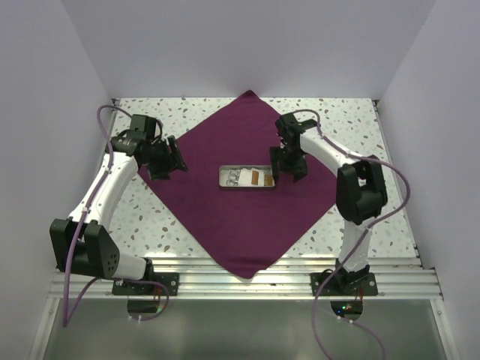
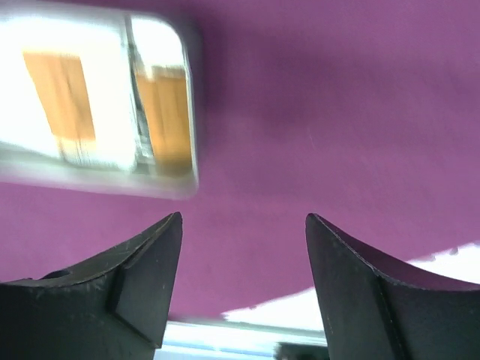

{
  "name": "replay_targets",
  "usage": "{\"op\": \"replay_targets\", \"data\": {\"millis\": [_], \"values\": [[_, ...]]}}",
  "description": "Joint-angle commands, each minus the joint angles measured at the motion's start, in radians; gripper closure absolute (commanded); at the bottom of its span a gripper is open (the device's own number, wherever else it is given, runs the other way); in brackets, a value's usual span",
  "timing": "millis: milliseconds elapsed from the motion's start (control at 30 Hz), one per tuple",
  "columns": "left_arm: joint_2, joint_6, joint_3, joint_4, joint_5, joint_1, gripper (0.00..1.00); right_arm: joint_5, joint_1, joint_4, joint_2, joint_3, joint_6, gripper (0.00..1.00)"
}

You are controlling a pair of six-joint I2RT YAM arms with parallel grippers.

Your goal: Prepare the surgical pack

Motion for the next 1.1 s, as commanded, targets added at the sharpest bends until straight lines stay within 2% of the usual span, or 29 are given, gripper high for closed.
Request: {"op": "replay_targets", "data": {"millis": [0, 100, 200, 233, 300, 333, 433, 533, 667, 833, 933, 1067], "values": [[-0.012, 0.034, 0.059, -0.018, -0.029, 0.011, 0.30, 0.013, 0.018, -0.081, -0.233, -0.095, -0.066, 0.29], [-0.033, 0.023, 0.056, -0.034, -0.029, 0.011, 0.30, -0.126, 0.086, -0.070, -0.376, -0.294, -0.092, 0.31], [-0.062, 0.005, 0.036, -0.039, -0.012, 0.009, 0.30, -0.213, 0.266, -0.019, -0.503, -0.400, -0.094, 0.34], [-0.080, 0.000, 0.020, -0.038, -0.005, 0.011, 0.30, -0.236, 0.377, 0.011, -0.526, -0.446, -0.074, 0.35], [-0.099, -0.014, 0.009, -0.044, 0.003, 0.011, 0.30, -0.257, 0.490, 0.057, -0.588, -0.505, -0.060, 0.37], [-0.117, -0.015, 0.000, -0.044, 0.003, 0.011, 0.30, -0.259, 0.587, 0.092, -0.600, -0.517, -0.057, 0.37], [-0.134, -0.023, -0.001, -0.064, 0.012, 0.011, 0.30, -0.236, 0.726, 0.142, -0.614, -0.549, -0.061, 0.36], [-0.150, -0.051, 0.000, -0.087, 0.034, 0.011, 0.30, -0.221, 0.813, 0.200, -0.602, -0.583, -0.058, 0.34], [-0.202, -0.090, -0.011, -0.093, 0.058, 0.011, 0.30, -0.166, 0.893, 0.238, -0.545, -0.586, -0.072, 0.33], [-0.265, -0.110, -0.017, -0.108, 0.069, 0.011, 0.30, -0.162, 0.935, 0.303, -0.500, -0.609, -0.064, 0.36], [-0.292, -0.112, -0.025, -0.123, 0.058, 0.011, 0.30, -0.173, 0.940, 0.335, -0.465, -0.626, -0.061, 0.44], [-0.327, -0.118, -0.040, -0.134, 0.058, 0.011, 0.30, -0.162, 0.946, 0.357, -0.425, -0.640, -0.063, 0.47]]}}
